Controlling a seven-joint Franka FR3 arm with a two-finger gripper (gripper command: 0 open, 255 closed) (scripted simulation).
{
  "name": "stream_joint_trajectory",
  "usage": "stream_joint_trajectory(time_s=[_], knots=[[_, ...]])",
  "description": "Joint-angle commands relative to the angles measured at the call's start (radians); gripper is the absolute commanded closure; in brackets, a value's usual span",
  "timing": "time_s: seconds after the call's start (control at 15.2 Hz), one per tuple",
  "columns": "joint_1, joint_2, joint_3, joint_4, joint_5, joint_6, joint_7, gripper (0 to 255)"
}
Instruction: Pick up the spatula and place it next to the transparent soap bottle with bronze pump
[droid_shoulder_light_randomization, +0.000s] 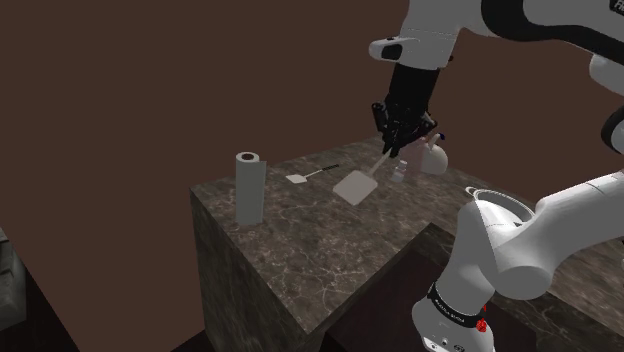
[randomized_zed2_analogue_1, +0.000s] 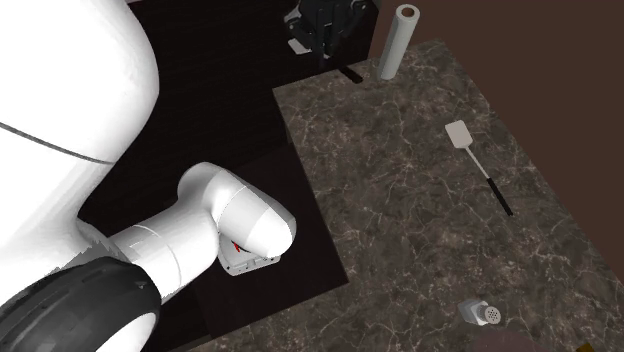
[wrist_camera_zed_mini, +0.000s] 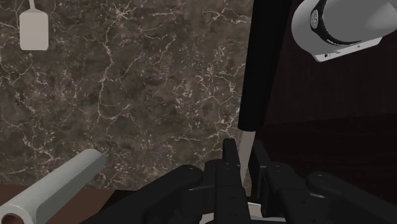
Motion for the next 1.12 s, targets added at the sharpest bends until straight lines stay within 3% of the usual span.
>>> stream_joint_trajectory(time_s=[0.0,0.46,1.06], knots=[[-0.001,0.013,-0.001,0.037,-0.001,-0.024,-0.002,255],[-0.001,0.057,0.001,0.159,-0.001,-0.102,-0.007,255],[-0.036,-0.104,-0.160,0.084,-0.138,-0.169,-0.198,255]])
